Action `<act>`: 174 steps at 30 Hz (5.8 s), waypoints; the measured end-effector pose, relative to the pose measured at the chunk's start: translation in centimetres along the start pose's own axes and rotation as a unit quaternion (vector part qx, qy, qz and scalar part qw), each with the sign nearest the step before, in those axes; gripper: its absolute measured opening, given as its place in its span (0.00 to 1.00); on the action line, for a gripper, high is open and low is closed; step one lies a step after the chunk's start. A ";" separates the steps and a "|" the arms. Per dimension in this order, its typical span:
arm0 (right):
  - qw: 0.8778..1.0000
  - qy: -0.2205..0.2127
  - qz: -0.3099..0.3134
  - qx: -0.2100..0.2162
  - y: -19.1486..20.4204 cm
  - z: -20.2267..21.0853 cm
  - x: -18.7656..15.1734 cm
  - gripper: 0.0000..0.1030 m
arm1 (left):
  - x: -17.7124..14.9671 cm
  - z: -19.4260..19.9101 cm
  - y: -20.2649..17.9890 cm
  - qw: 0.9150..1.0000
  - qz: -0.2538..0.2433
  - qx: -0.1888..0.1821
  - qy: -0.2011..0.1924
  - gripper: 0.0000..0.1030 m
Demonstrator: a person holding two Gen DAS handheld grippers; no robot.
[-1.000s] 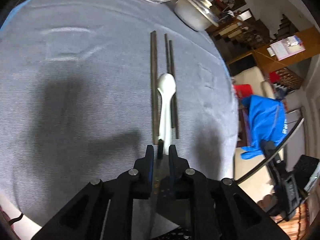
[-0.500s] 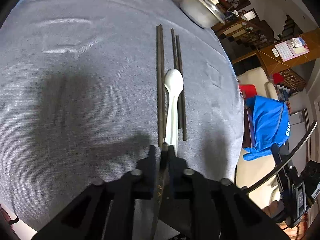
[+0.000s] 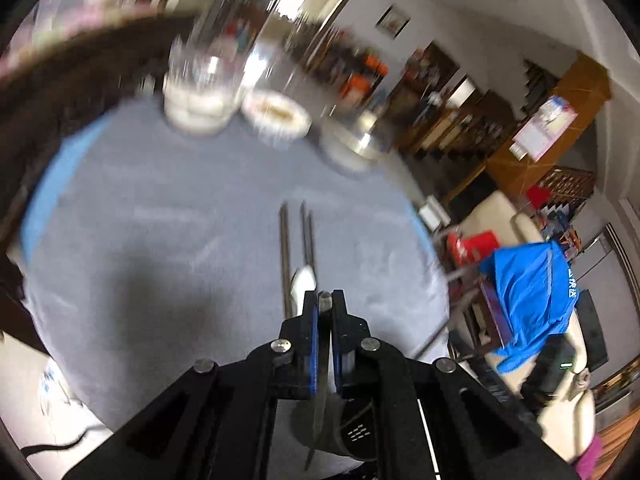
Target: Organize utensils
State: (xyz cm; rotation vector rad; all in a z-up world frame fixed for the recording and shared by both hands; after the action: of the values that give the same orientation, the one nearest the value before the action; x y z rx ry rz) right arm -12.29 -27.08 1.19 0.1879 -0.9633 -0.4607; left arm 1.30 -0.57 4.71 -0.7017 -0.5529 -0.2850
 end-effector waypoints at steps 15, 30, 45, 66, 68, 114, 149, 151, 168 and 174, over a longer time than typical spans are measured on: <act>1.000 -0.004 0.010 0.002 0.6 0.5 -0.2 0.36 | 2.1 7.0 -5.0 0.993 -0.076 -0.016 -0.085 0.06; 1.000 0.007 0.003 0.000 -0.2 -0.4 -0.2 0.36 | 4.0 -15.4 14.1 0.952 0.136 0.208 0.179 0.29; 0.999 0.000 -0.035 0.007 -3.4 0.3 -0.4 0.36 | 5.3 -21.8 14.0 0.920 0.151 0.284 0.226 0.21; 1.000 -0.005 -0.026 -0.002 -2.7 0.5 -0.9 0.36 | 5.4 -5.1 0.4 0.981 0.009 0.195 0.008 0.06; 1.000 0.000 -0.022 -0.004 -2.4 0.1 -1.2 0.36 | 5.3 -2.5 -1.0 0.983 -0.014 0.183 -0.030 0.05; 1.000 0.012 -0.005 -0.005 -0.7 0.1 -2.2 0.36 | -3.2 4.3 -6.5 0.982 -0.116 0.146 -0.039 0.24; 0.998 0.053 0.011 -0.022 0.2 -3.0 -3.2 0.36 | -2.4 0.5 2.2 0.924 -0.124 0.355 -0.072 0.45; 0.998 0.058 0.011 -0.025 0.1 -3.5 -3.2 0.36 | -2.3 0.0 2.5 0.925 -0.122 0.354 -0.068 0.45; 0.995 0.090 0.003 -0.037 -0.9 -7.7 -2.4 0.36 | -0.5 -4.5 4.5 0.925 -0.119 0.360 -0.027 0.45; 0.995 0.098 -0.010 -0.027 -1.6 -9.8 -0.8 0.36 | 0.3 -6.1 5.2 0.925 -0.121 0.361 -0.017 0.45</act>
State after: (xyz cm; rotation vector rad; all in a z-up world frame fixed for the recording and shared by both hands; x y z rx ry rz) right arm -5.05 -28.56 -5.52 0.1901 -0.7557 -0.4777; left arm 6.11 -0.88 -1.72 0.0797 -0.7213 -0.2724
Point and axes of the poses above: each gripper's, at about its wrist camera, not at the fingertips, and z roughly against the way its jaws point, y to its left, x to its top, the point moved 3 cm from there along -z, roughly the way its jaws point, and after that the axes turned 3 degrees about z, right-handed, at the moved point
